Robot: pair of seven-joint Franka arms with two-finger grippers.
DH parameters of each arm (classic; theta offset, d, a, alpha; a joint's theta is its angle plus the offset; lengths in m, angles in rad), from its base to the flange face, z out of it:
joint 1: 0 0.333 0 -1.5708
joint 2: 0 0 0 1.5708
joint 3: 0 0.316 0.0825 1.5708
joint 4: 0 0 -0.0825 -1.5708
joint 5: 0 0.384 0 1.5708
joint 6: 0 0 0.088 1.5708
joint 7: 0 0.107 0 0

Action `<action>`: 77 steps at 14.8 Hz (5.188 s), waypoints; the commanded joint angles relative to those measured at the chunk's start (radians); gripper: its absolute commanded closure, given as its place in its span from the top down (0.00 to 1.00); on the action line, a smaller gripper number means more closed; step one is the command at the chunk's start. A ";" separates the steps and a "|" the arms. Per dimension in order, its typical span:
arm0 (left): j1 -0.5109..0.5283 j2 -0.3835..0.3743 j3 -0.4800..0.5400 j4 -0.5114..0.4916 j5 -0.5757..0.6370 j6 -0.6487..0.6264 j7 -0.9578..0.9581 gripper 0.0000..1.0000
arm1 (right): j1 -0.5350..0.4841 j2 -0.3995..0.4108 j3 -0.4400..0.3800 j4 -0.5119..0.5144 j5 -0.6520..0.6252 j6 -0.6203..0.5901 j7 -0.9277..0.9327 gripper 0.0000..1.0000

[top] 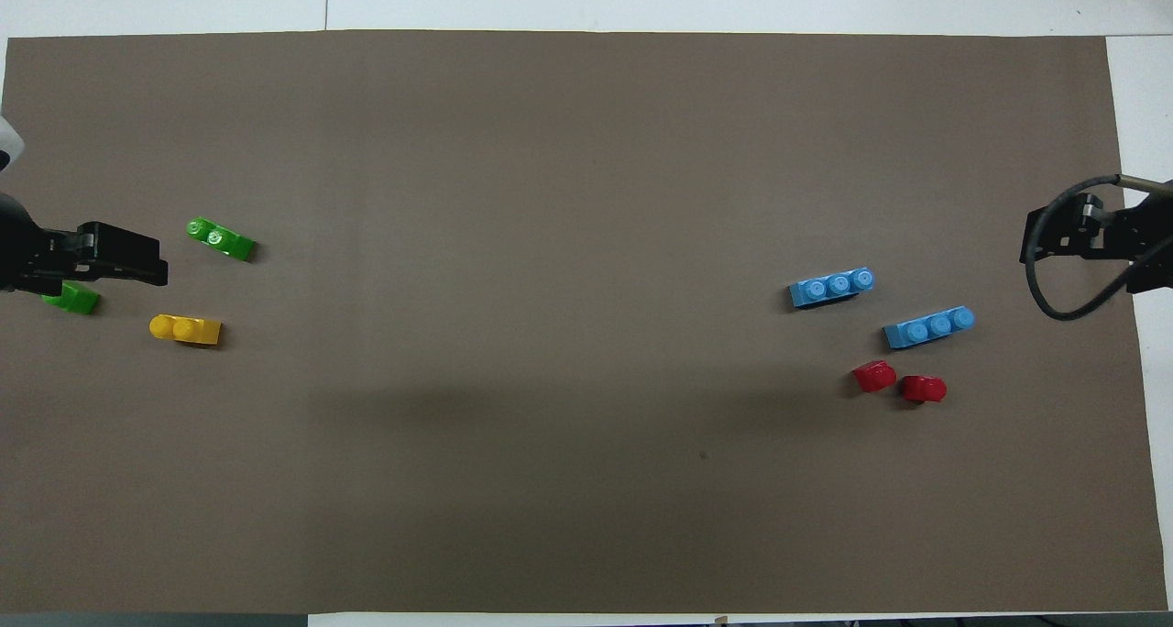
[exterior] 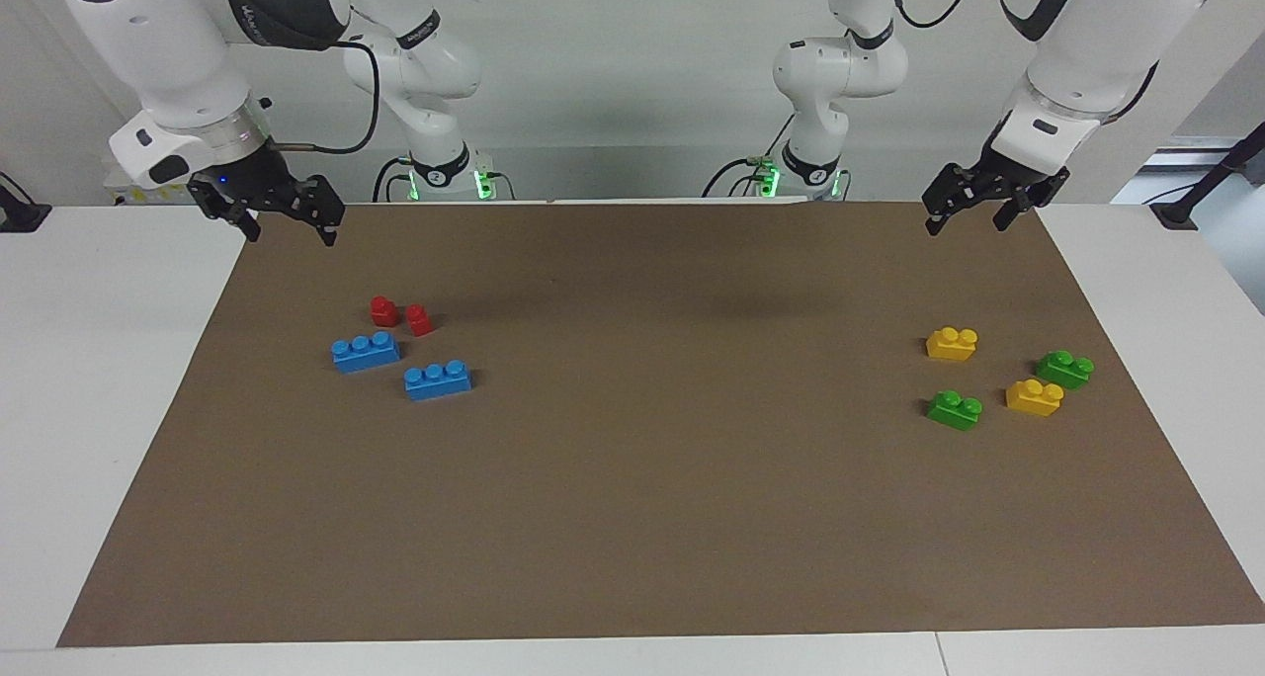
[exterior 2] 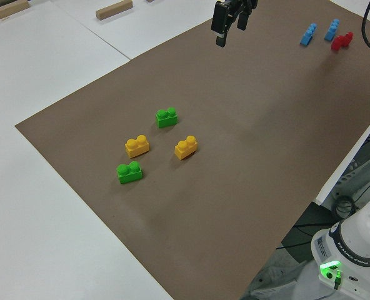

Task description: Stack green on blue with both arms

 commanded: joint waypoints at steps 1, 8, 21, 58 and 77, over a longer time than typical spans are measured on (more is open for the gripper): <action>0.002 -0.026 0.006 -0.028 -0.012 -0.005 -0.003 1.00 | 0.015 0.030 0.008 -0.026 0.001 0.067 0.171 1.00; 0.005 -0.056 0.008 -0.095 -0.012 0.022 -0.205 1.00 | 0.007 0.159 0.008 -0.030 0.251 0.170 0.609 1.00; 0.065 -0.076 0.009 -0.376 -0.014 0.384 -0.688 1.00 | -0.014 0.222 0.006 -0.132 0.402 0.292 0.765 0.99; 0.169 0.490 0.009 -0.112 -0.035 0.661 -1.069 1.00 | -0.047 0.306 0.006 -0.370 0.483 0.605 0.590 0.98; 0.160 0.490 0.008 -0.155 -0.034 0.693 -1.061 0.18 | -0.045 0.317 0.006 -0.369 0.540 0.592 0.578 0.00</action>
